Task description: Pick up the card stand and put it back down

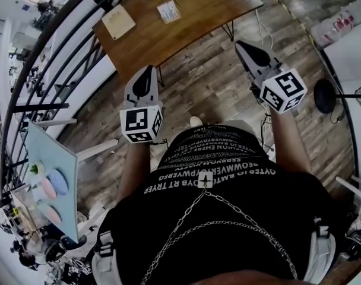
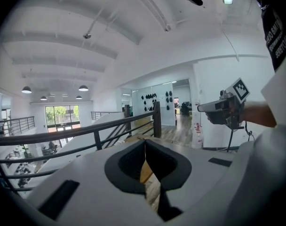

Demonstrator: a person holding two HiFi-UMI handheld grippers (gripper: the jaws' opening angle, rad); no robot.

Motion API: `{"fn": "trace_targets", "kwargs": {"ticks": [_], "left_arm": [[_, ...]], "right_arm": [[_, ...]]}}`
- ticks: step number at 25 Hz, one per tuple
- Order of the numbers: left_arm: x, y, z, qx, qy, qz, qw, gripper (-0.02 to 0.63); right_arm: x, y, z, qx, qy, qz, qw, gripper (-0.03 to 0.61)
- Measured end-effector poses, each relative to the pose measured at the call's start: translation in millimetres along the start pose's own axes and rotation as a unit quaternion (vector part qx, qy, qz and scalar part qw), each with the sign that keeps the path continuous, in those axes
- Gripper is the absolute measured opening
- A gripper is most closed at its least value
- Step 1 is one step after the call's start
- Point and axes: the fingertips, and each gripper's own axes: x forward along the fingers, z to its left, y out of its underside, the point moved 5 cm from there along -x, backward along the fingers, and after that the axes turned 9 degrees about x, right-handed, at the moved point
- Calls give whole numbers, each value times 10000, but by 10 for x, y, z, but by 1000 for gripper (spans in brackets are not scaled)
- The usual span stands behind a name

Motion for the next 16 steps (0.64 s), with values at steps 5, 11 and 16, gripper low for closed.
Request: {"fn": "trace_targets", "kwargs": {"ticks": [5, 11, 16], "left_arm": [[-11, 41, 140, -41, 59, -98, 9999, 29], [16, 125, 203, -80, 138, -62, 9999, 29], [34, 191, 280, -138, 163, -54, 9998, 29]], "right_arm": [[162, 64, 137, -9, 26, 90, 10000, 14], [283, 43, 182, -33, 53, 148, 9999, 14], [382, 61, 221, -37, 59, 213, 9997, 14]]}}
